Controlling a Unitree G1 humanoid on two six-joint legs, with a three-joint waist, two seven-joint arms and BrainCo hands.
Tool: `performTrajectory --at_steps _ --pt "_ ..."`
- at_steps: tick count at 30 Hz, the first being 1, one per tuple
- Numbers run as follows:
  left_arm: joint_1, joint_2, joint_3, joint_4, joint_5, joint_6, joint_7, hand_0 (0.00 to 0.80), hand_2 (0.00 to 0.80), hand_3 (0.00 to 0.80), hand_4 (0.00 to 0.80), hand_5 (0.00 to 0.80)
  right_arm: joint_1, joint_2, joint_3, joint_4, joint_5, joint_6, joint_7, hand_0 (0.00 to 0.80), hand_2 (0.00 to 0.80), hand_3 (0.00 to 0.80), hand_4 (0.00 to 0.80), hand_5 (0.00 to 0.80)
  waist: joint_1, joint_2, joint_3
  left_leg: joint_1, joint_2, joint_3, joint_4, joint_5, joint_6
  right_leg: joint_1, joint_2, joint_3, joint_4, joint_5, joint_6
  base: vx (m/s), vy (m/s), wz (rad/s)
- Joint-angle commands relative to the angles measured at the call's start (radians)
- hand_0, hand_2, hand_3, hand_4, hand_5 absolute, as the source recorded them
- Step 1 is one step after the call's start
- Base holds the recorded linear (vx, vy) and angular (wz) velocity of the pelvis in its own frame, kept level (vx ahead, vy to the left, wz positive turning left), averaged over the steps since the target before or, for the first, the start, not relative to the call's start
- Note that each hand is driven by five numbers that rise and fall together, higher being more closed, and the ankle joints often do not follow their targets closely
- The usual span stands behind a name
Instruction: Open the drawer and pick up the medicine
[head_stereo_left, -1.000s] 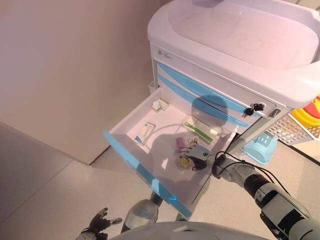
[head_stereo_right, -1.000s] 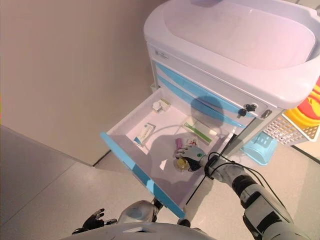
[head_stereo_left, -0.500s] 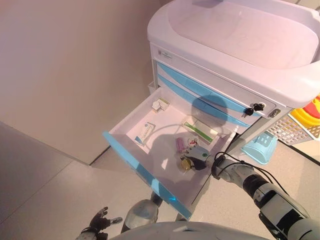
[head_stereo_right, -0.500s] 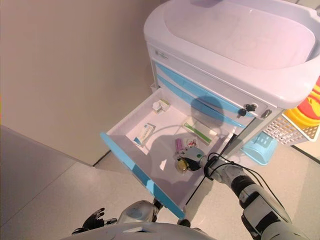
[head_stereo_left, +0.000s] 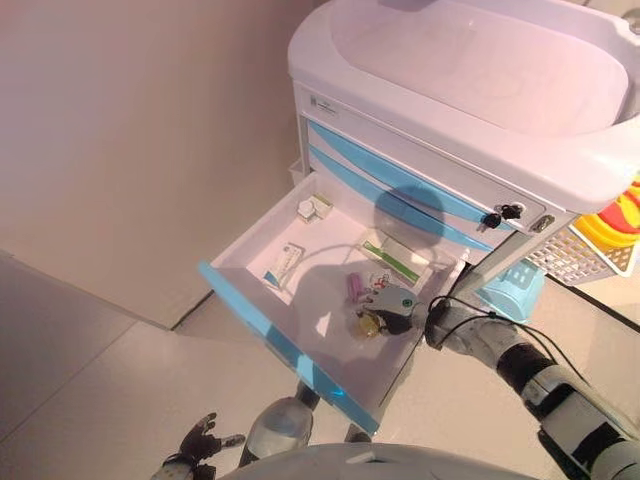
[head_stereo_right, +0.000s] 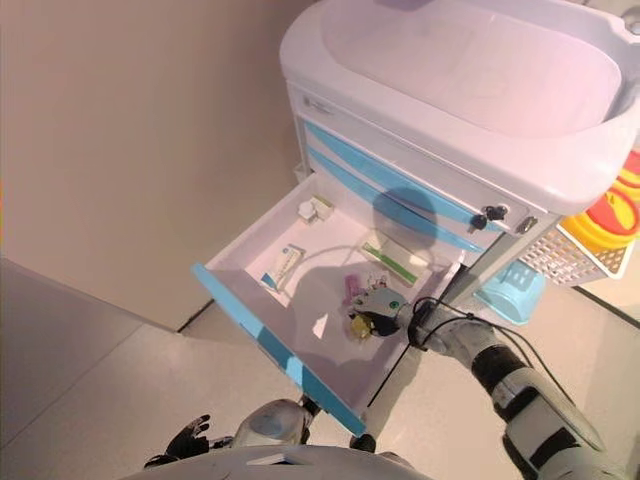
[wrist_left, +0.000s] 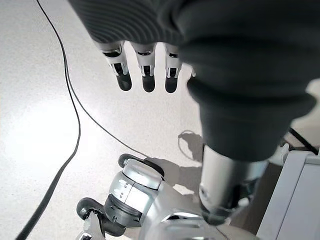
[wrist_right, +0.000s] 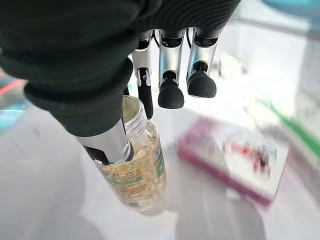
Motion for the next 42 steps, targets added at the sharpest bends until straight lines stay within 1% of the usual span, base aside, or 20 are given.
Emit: performTrajectory --at_steps 1,3,4,5,6,8,9,10,12,13,17,18,19,21,26,30,32,35,38,42 --pt "0.017 0.021 0.023 0.016 0.021 0.011 -0.008 0.0 0.0 0.0 0.0 0.0 -0.009 -0.083 -0.043 -0.211 0.37 -0.018 0.261 0.8 0.8 0.8 0.8 0.8 -0.033 -0.022 -0.044 0.006 -0.029 0.035 -0.011 -0.083 0.039 -0.046 -0.064 0.057 0.017 0.067 0.069 0.006 -0.029 -0.11" --pt "0.01 0.035 0.036 0.027 0.013 0.016 -0.015 0.0 0.0 0.0 0.0 0.0 -0.04 -0.141 -0.092 -0.354 0.627 0.037 0.461 0.8 0.8 0.8 0.8 0.8 -0.056 -0.035 -0.052 0.014 -0.023 0.059 -0.015 -0.087 0.041 -0.05 -0.058 0.081 0.012 0.071 0.071 0.007 -0.023 -0.22" --pt "0.008 0.037 0.037 0.03 0.013 0.016 -0.016 0.0 0.0 0.0 0.0 0.0 -0.045 -0.15 -0.1 -0.372 0.677 0.049 0.491 0.8 0.8 0.8 0.8 0.8 -0.058 -0.037 -0.054 0.015 -0.021 0.063 -0.016 -0.087 0.041 -0.05 -0.056 0.085 0.011 0.072 0.071 0.007 -0.013 -0.35" --pt "0.003 0.043 0.036 0.034 0.003 0.02 -0.018 0.0 0.0 0.0 0.0 0.0 -0.072 -0.17 -0.127 -0.437 0.806 0.108 0.563 0.8 0.8 0.8 0.8 0.8 -0.069 -0.042 -0.058 0.019 -0.019 0.074 -0.017 -0.09 0.042 -0.051 -0.054 0.097 0.009 0.073 0.071 0.002 -0.006 -0.36" --pt "-0.001 0.047 0.036 0.037 -0.003 0.022 -0.021 0.0 0.0 0.0 0.0 0.0 -0.092 -0.182 -0.146 -0.47 0.889 0.142 0.594 0.8 0.8 0.8 0.8 0.8 -0.074 -0.044 -0.06 0.021 -0.016 0.081 -0.018 -0.091 0.042 -0.052 -0.052 0.103 0.008 0.074 0.072 0.0 0.001 -0.37" --pt "-0.007 0.051 0.034 0.044 -0.013 0.016 -0.022 0.0 0.0 0.0 0.0 0.0 -0.134 -0.194 -0.189 -0.515 1.067 0.223 0.632 0.8 0.8 0.8 0.8 0.8 -0.085 -0.049 -0.066 0.027 -0.013 0.095 -0.019 -0.094 0.043 -0.054 -0.05 0.116 0.008 0.074 0.072 0.002 0.01 -0.33" --pt "-0.01 0.053 0.03 0.048 -0.02 0.013 -0.023 0.0 0.0 0.0 0.0 0.0 -0.17 -0.193 -0.231 -0.537 1.181 0.28 0.654 0.8 0.8 0.8 0.8 0.8 -0.091 -0.051 -0.071 0.031 -0.011 0.102 -0.02 -0.097 0.043 -0.054 -0.049 0.123 0.009 0.074 0.072 0.005 0.012 -0.26" --pt "-0.012 0.054 0.027 0.05 -0.02 0.009 -0.024 0.0 0.0 0.0 0.0 0.0 -0.185 -0.194 -0.242 -0.543 1.248 0.298 0.642 0.8 0.8 0.8 0.8 0.8 -0.091 -0.051 -0.072 0.034 -0.01 0.105 -0.021 -0.097 0.044 -0.054 -0.048 0.126 0.009 0.074 0.073 0.006 0.011 -0.25" --pt "-0.017 0.054 0.018 0.054 -0.022 0.004 -0.026 0.0 0.0 0.0 0.0 0.0 -0.231 -0.162 -0.306 -0.551 1.355 0.361 0.616 0.8 0.8 0.8 0.8 0.8 -0.097 -0.051 -0.081 0.038 -0.008 0.115 -0.02 -0.101 0.044 -0.054 -0.047 0.135 0.011 0.073 0.073 0.009 0.014 -0.16" --pt "-0.02 0.055 0.014 0.055 -0.027 0.004 -0.026 0.0 0.0 0.0 0.0 0.0 -0.259 -0.149 -0.335 -0.542 1.391 0.367 0.589 0.8 0.8 0.8 0.8 0.8 -0.099 -0.049 -0.085 0.042 -0.007 0.119 -0.022 -0.103 0.044 -0.054 -0.046 0.138 0.011 0.073 0.073 0.013 0.019 -0.07" --pt "-0.029 0.065 0.005 0.053 -0.029 0.01 -0.032 0.0 0.0 0.0 0.0 0.0 -0.348 -0.141 -0.398 -0.475 1.463 0.395 0.468 0.8 0.8 0.8 0.8 0.8 -0.096 -0.049 -0.095 0.05 -0.006 0.127 -0.023 -0.108 0.045 -0.05 -0.045 0.141 0.011 0.07 0.073 0.011 0.009 -0.07" --pt "-0.029 0.07 0.005 0.051 -0.029 0.015 -0.035 0.0 0.0 0.0 0.0 0.0 -0.386 -0.147 -0.427 -0.422 1.481 0.391 0.431 0.8 0.8 0.8 0.8 0.8 -0.094 -0.051 -0.101 0.054 -0.006 0.129 -0.022 -0.11 0.045 -0.047 -0.045 0.139 0.011 0.068 0.073 0.0 0.0 0.0" --pt "-0.029 0.071 0.005 0.051 -0.03 0.016 -0.035 0.0 0.0 0.0 0.0 0.0 -0.398 -0.151 -0.43 -0.409 1.489 0.391 0.407 0.8 0.8 0.8 0.8 0.8 -0.093 -0.051 -0.101 0.055 -0.006 0.13 -0.022 -0.111 0.045 -0.045 -0.045 0.139 0.01 0.068 0.073 0.034 0.005 0.02" --pt "-0.033 0.083 0.005 0.039 -0.027 0.038 -0.041 0.0 0.0 0.0 0.0 0.0 -0.461 -0.18 -0.455 -0.331 1.5 0.412 0.344 0.8 0.8 0.8 0.8 0.8 -0.086 -0.056 -0.105 0.059 -0.008 0.131 -0.021 -0.115 0.044 -0.039 -0.045 0.134 0.01 0.064 0.071 0.0 0.0 0.0" --pt "-0.039 0.096 -0.014 0.042 -0.038 0.067 -0.04 0.0 0.0 0.0 0.0 0.0 -0.582 -0.259 -0.441 -0.156 1.499 0.427 0.224 0.8 0.8 0.8 0.8 0.8 -0.071 -0.064 -0.105 0.065 -0.01 0.13 -0.02 -0.119 0.043 -0.029 -0.044 0.121 0.008 0.058 0.065 0.005 -0.001 0.02" --pt "-0.044 0.109 -0.025 0.045 -0.049 0.092 -0.039 0.0 0.0 0.0 0.0 0.0 -0.701 -0.324 -0.397 0.022 1.506 0.454 0.131 0.8 0.8 0.8 0.8 0.8 -0.058 -0.073 -0.106 0.071 -0.01 0.126 -0.023 -0.123 0.04 -0.019 -0.044 0.108 0.004 0.053 0.061 0.014 -0.003 0.14" --pt "-0.045 0.114 -0.029 0.046 -0.056 0.099 -0.039 0.0 0.0 0.0 0.0 0.0 -0.753 -0.354 -0.364 0.104 1.499 0.456 0.115 0.8 0.8 0.8 0.8 0.8 -0.053 -0.076 -0.105 0.071 -0.01 0.124 -0.021 -0.124 0.039 -0.016 -0.044 0.104 0.004 0.05 0.059 0.005 0.002 0.02" --pt "-0.045 0.12 -0.035 0.046 -0.064 0.106 -0.038 0.0 0.0 0.0 0.0 0.0 -0.837 -0.392 -0.3 0.222 1.479 0.483 0.094 0.8 0.8 0.8 0.8 0.8 -0.044 -0.082 -0.102 0.073 -0.011 0.119 -0.022 -0.126 0.038 -0.011 -0.044 0.096 0.004 0.047 0.055 0.003 0.001 0.05" --pt "-0.043 0.125 -0.038 0.038 -0.069 0.113 -0.034 0.0 0.0 0.0 0.0 0.0 -0.901 -0.423 -0.225 0.316 1.403 0.499 0.097 0.8 0.8 0.8 0.8 0.8 -0.035 -0.09 -0.102 0.073 -0.013 0.112 -0.023 -0.127 0.036 -0.008 -0.045 0.09 0.003 0.044 0.052 0.002 0.001 0.13" --pt "-0.044 0.13 -0.041 0.019 -0.069 0.124 -0.032 0.0 0.0 0.0 0.0 0.0 -0.965 -0.451 -0.118 0.371 1.261 0.508 0.134 0.8 0.8 0.8 0.8 0.8 -0.028 -0.097 -0.099 0.07 -0.016 0.106 -0.02 -0.126 0.036 -0.007 -0.046 0.085 0.004 0.043 0.05 0.007 -0.003 0.08"
